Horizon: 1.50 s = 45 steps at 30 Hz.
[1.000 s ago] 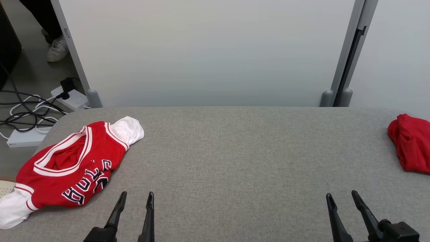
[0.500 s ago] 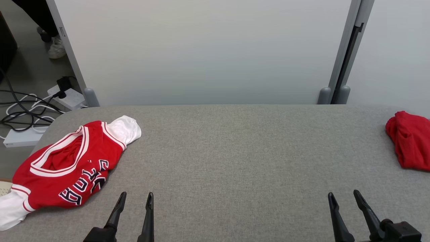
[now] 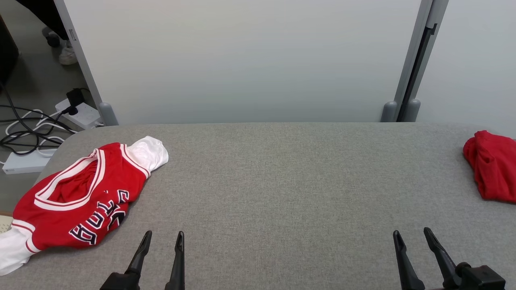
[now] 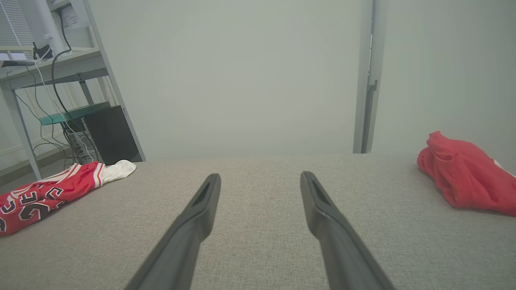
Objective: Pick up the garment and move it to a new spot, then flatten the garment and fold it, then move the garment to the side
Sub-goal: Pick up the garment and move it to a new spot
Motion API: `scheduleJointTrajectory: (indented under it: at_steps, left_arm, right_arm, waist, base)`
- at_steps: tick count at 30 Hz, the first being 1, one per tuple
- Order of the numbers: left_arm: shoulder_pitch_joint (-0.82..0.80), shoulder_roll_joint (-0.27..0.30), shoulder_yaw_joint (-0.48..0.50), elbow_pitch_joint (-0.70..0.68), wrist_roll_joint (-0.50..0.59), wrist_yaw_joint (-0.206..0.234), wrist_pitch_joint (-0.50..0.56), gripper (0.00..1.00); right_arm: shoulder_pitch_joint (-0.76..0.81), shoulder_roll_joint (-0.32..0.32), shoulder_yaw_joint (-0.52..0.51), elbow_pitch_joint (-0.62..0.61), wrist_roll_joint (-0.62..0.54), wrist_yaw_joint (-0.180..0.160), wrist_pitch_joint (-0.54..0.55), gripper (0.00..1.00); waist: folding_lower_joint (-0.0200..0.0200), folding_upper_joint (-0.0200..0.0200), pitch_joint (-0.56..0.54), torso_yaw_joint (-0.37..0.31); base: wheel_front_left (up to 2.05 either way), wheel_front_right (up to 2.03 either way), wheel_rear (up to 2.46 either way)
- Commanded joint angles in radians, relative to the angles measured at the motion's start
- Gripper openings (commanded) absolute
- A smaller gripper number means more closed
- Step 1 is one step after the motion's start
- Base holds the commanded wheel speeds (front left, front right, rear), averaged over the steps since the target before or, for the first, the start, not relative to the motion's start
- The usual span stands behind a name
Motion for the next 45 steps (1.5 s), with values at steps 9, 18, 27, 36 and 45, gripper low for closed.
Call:
scheduleJointTrajectory:
  at_steps: [9, 18, 27, 36, 45]
  left_arm:
    - [-0.043, -0.001, 0.036, -0.021, -0.01, -0.004, -0.01, 1.0]
    - [-0.047, -0.001, 0.037, -0.022, -0.021, -0.002, -0.01, 1.0]
    - [-0.057, -0.001, 0.05, -0.03, -0.044, 0.004, -0.01, 1.0]
    - [-0.051, -0.001, 0.077, -0.042, -0.021, 0.003, -0.01, 1.0]
    - [-0.053, -0.001, 0.089, -0.041, -0.007, -0.011, -0.01, 1.0]
  right_arm:
    - [-0.023, -0.006, 0.022, -0.032, 0.005, 0.0, -0.006, 1.0]
    - [-0.022, -0.003, 0.014, -0.034, 0.007, 0.0, -0.006, 1.0]
    - [-0.018, 0.002, 0.018, -0.037, 0.016, 0.0, -0.006, 1.0]
    - [-0.024, 0.007, 0.029, -0.035, 0.024, 0.0, -0.006, 1.0]
    - [-0.027, 0.01, 0.035, -0.035, 0.029, 0.0, -0.006, 1.0]
  waist:
    - [0.0, -0.0001, -0.002, 0.0]
    - [0.0, -0.0001, 0.002, 0.011]
    - [0.0, -0.0001, 0.004, 0.095]
    - [0.0, -0.0001, 0.004, 0.222]
    - [0.0, -0.0001, 0.004, 0.34]
  base:
    - [0.0, 0.0, 0.0]
    - [0.0, 0.0, 0.0]
    - [0.0, 0.0, 0.0]
    - [0.0, 0.0, 0.0]
    - [0.0, 0.0, 0.0]
